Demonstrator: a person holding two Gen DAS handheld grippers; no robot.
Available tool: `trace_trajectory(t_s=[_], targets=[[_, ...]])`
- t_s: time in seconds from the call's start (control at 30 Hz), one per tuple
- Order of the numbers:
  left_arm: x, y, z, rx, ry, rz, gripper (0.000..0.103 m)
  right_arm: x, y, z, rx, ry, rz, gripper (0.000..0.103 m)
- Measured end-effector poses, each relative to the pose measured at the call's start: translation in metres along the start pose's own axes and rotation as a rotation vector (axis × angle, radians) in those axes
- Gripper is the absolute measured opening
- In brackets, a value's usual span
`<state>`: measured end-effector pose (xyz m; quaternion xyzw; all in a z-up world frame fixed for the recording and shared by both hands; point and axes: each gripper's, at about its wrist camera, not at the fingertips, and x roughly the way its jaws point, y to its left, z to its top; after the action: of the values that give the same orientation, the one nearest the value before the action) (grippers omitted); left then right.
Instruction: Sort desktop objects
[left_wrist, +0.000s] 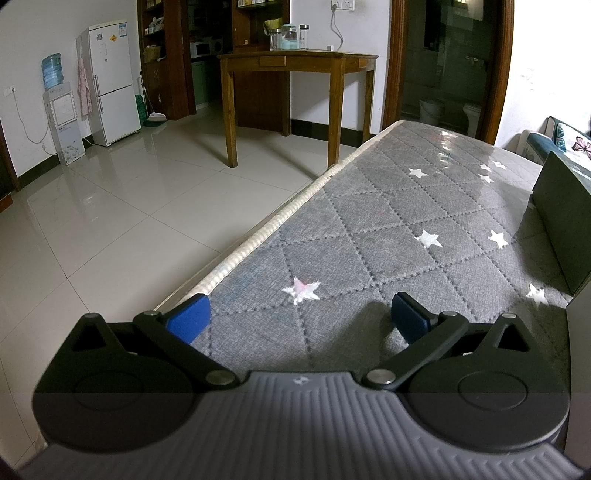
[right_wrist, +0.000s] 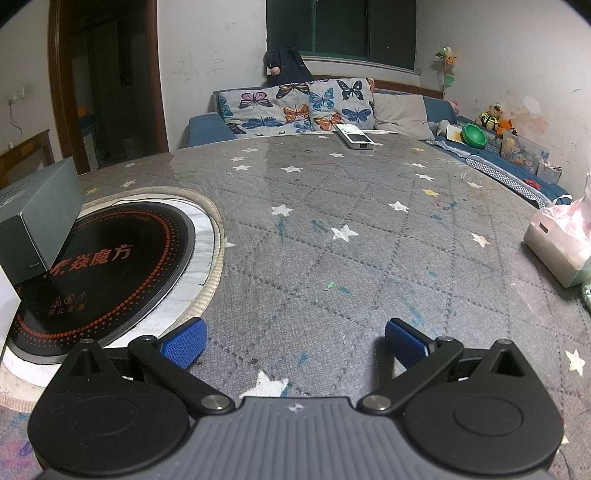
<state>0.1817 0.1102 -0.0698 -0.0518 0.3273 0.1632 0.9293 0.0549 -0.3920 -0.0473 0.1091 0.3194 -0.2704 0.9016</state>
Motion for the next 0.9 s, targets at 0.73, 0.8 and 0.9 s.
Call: trace_trajectory(t_s=[0.73,0.8,0.9], targets=[[0.000,0.000,0.000,0.001,0.002,-0.003,0.103,-0.008,0.009,-0.003,-0.010,0.001,0.018,0.103],[0.000,0.001,0.000,0.004,0.003,-0.006,0.103,-0.010,0.012,-0.004,-0.015,0.005,0.031,0.103],[-0.003,0.002,-0.002,0.009,0.006,-0.016,0.103,-0.015,0.018,-0.005,-0.026,0.011,0.053,0.103]])
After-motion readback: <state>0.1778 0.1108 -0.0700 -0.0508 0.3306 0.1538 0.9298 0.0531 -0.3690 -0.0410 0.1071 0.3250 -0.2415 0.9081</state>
